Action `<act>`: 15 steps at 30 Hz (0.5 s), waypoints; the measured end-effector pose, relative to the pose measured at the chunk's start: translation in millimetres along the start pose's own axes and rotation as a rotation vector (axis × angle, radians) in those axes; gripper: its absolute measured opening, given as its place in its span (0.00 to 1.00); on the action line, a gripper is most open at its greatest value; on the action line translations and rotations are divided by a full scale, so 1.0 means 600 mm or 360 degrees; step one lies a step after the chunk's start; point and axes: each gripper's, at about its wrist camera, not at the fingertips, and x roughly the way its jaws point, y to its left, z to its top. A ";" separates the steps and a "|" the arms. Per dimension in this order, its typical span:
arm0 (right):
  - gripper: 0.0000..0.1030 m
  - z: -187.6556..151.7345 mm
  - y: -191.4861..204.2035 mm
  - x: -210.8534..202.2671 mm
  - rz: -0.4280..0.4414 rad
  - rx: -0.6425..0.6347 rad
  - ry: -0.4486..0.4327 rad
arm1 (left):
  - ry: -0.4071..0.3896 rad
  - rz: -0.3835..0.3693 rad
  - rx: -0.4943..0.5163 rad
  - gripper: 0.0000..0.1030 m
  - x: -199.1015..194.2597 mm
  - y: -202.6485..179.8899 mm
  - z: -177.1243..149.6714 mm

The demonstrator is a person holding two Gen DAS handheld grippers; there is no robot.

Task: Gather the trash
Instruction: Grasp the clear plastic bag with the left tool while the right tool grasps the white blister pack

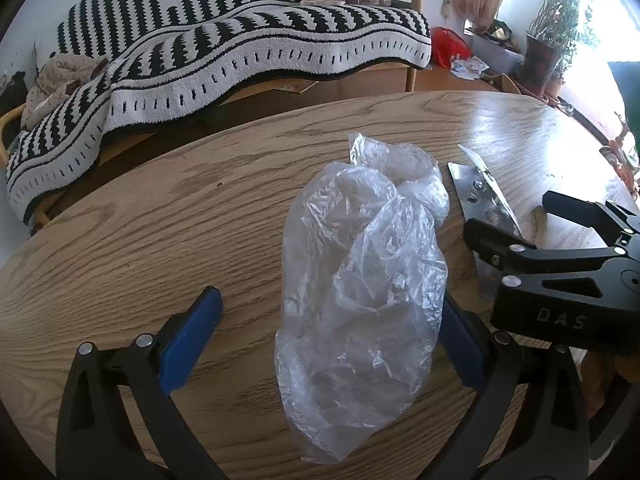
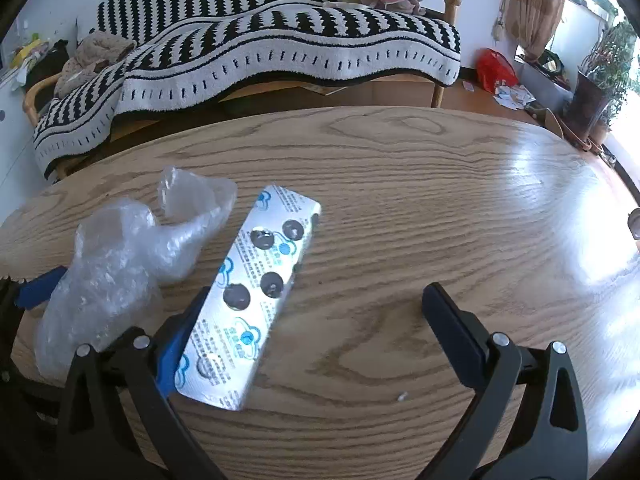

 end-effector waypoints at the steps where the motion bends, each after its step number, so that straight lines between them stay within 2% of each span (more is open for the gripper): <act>1: 0.66 0.000 0.000 -0.005 0.0016 -0.0018 -0.0019 | -0.0033 0.0005 0.0006 0.74 -0.007 0.000 -0.002; 2: 0.29 -0.002 0.006 -0.013 0.0025 -0.0044 -0.0058 | -0.0078 0.0045 0.0028 0.21 -0.018 -0.003 -0.005; 3: 0.23 -0.007 0.013 -0.023 0.0012 -0.0075 -0.0087 | -0.0050 0.0121 0.0055 0.04 -0.022 -0.007 -0.008; 6: 0.23 -0.018 0.023 -0.038 0.0063 -0.0120 -0.0074 | -0.0005 0.0039 -0.0057 0.02 -0.040 0.009 -0.015; 7: 0.23 -0.022 0.019 -0.048 0.0098 -0.0092 -0.0072 | -0.0040 0.0030 -0.0089 0.02 -0.058 0.014 -0.015; 12: 0.23 -0.021 0.003 -0.118 0.0155 0.0006 -0.0152 | -0.0196 0.0037 -0.0066 0.02 -0.152 0.000 -0.019; 15: 0.23 -0.023 0.004 -0.175 0.0169 0.0010 -0.0214 | -0.0225 0.0074 -0.0026 0.02 -0.202 -0.022 -0.029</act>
